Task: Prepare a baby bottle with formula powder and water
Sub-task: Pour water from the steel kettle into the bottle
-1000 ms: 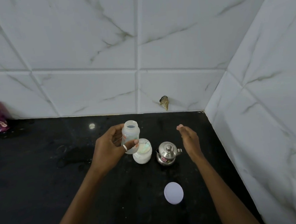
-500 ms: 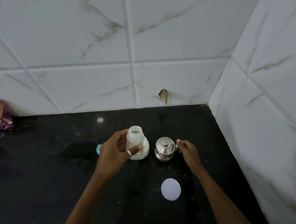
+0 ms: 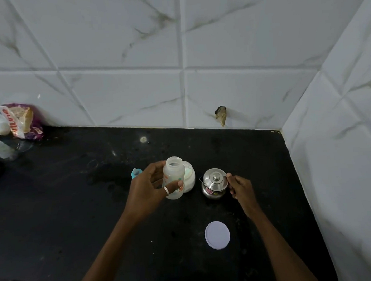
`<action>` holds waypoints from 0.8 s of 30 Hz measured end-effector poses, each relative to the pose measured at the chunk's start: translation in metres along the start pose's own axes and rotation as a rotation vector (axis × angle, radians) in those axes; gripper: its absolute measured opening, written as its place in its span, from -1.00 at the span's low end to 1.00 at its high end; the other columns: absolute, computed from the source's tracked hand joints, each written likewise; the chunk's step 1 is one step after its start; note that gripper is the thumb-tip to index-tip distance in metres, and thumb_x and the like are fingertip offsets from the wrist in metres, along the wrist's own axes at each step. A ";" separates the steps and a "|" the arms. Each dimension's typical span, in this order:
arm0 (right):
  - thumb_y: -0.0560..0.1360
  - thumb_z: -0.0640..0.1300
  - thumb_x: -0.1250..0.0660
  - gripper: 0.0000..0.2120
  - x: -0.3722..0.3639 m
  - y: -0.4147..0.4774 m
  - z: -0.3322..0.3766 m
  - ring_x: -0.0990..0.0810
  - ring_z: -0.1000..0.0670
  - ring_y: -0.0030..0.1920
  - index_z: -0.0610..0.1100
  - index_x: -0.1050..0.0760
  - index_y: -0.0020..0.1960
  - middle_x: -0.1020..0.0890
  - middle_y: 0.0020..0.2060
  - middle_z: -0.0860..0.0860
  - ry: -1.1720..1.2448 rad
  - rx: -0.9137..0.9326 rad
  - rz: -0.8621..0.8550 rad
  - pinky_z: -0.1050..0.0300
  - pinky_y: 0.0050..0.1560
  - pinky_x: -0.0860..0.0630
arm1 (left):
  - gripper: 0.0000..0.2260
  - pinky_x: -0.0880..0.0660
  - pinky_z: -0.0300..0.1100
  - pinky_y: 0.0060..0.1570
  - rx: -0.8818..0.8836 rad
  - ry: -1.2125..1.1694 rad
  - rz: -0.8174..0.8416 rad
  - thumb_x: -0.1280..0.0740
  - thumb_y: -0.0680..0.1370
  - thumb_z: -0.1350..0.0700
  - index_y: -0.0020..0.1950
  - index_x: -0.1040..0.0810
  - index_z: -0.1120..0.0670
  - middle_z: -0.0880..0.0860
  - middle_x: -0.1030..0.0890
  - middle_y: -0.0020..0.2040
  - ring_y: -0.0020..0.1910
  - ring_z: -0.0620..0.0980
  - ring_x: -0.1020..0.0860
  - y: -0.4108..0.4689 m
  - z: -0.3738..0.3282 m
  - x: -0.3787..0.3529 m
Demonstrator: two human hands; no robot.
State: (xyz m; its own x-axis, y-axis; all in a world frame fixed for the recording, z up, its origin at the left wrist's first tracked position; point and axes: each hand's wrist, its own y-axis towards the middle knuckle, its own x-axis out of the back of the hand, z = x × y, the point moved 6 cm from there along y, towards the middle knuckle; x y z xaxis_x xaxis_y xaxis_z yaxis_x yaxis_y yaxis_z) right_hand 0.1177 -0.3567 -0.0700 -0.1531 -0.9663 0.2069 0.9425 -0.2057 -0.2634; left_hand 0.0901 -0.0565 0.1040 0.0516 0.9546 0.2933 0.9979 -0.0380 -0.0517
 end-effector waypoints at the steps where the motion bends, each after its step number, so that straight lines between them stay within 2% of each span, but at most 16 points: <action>1: 0.66 0.07 -0.30 -0.58 -0.001 0.000 0.001 -0.35 0.04 -0.40 -0.15 -0.44 -0.29 -0.40 -0.43 -0.03 0.015 -0.010 0.004 0.18 -0.40 -0.29 | -0.43 -0.57 -0.38 0.04 -0.002 0.003 -0.005 -0.61 0.32 0.07 0.31 -0.57 0.06 -0.11 -0.70 0.12 0.13 -0.21 -0.67 -0.001 -0.001 0.000; 5: 0.62 0.16 -0.31 -0.60 -0.003 0.001 0.001 -0.29 0.02 -0.35 -0.07 -0.45 -0.26 -0.33 -0.39 0.00 0.041 -0.045 0.011 0.12 -0.36 -0.21 | -0.44 -0.57 -0.39 0.04 -0.011 0.009 -0.012 -0.61 0.34 0.08 0.31 -0.56 0.06 -0.12 -0.70 0.13 0.13 -0.23 -0.66 -0.003 -0.003 0.001; 10: 0.47 0.32 -0.36 -0.54 -0.008 -0.006 0.003 -0.32 -0.05 -0.23 -0.10 -0.59 -0.06 -0.38 -0.27 -0.09 0.146 -0.101 0.013 0.10 -0.28 -0.26 | -0.41 -0.58 -0.36 0.06 -0.019 0.005 -0.020 -0.62 0.33 0.05 0.32 -0.56 0.07 -0.10 -0.70 0.14 0.14 -0.19 -0.67 -0.003 -0.004 0.004; 12: 0.52 0.24 -0.37 -0.55 -0.011 -0.009 0.002 -0.35 -0.04 -0.23 -0.18 -0.63 -0.05 -0.41 -0.28 -0.09 0.205 -0.140 -0.005 0.09 -0.24 -0.29 | -0.41 -0.58 -0.37 0.06 -0.024 0.008 -0.028 -0.61 0.32 0.04 0.32 -0.57 0.06 -0.12 -0.70 0.14 0.13 -0.21 -0.67 -0.004 -0.006 0.006; 14: 0.62 0.07 -0.34 -0.64 -0.012 -0.013 0.002 -0.38 0.06 -0.30 -0.24 -0.66 -0.03 -0.45 -0.37 -0.01 0.245 -0.178 -0.032 0.12 -0.22 -0.31 | -0.42 -0.58 -0.37 0.06 -0.026 0.012 -0.034 -0.61 0.32 0.04 0.31 -0.57 0.05 -0.12 -0.71 0.13 0.13 -0.20 -0.67 -0.004 -0.007 0.008; 17: 0.66 -0.04 -0.30 -0.74 -0.015 -0.017 0.006 -0.38 0.17 -0.41 -0.16 -0.65 -0.07 -0.46 -0.50 0.16 0.304 -0.211 -0.056 0.22 -0.27 -0.29 | -0.44 -0.58 -0.37 0.06 -0.026 0.008 -0.043 -0.61 0.32 0.05 0.30 -0.58 0.04 -0.17 -0.71 0.10 0.12 -0.22 -0.67 -0.004 -0.009 0.012; 21: 0.65 -0.05 -0.32 -0.73 -0.012 -0.017 0.013 -0.27 0.13 -0.41 -0.19 -0.64 -0.11 -0.34 -0.47 0.08 0.349 -0.186 -0.074 0.22 -0.35 -0.21 | -0.47 -0.55 -0.43 0.01 -0.042 0.016 -0.045 -0.62 0.35 0.11 0.28 -0.58 0.03 -0.28 -0.68 0.10 0.10 -0.29 -0.65 -0.003 -0.011 0.015; 24: 0.64 -0.06 -0.33 -0.71 -0.006 -0.021 0.026 -0.27 0.09 -0.38 -0.21 -0.63 -0.16 -0.35 -0.46 0.05 0.373 -0.134 -0.081 0.20 -0.35 -0.21 | -0.48 -0.56 -0.41 0.02 -0.050 -0.001 -0.044 -0.62 0.36 0.16 0.29 -0.58 0.06 -0.26 -0.68 0.11 0.10 -0.26 -0.66 0.000 -0.012 0.017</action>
State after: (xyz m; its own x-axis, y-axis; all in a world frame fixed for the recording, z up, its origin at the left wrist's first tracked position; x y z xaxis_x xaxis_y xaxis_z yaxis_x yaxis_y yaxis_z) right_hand 0.1069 -0.3422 -0.0411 -0.3461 -0.9308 -0.1178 0.8797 -0.2784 -0.3856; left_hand 0.0914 -0.0435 0.1205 0.0072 0.9560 0.2932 0.9999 -0.0103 0.0088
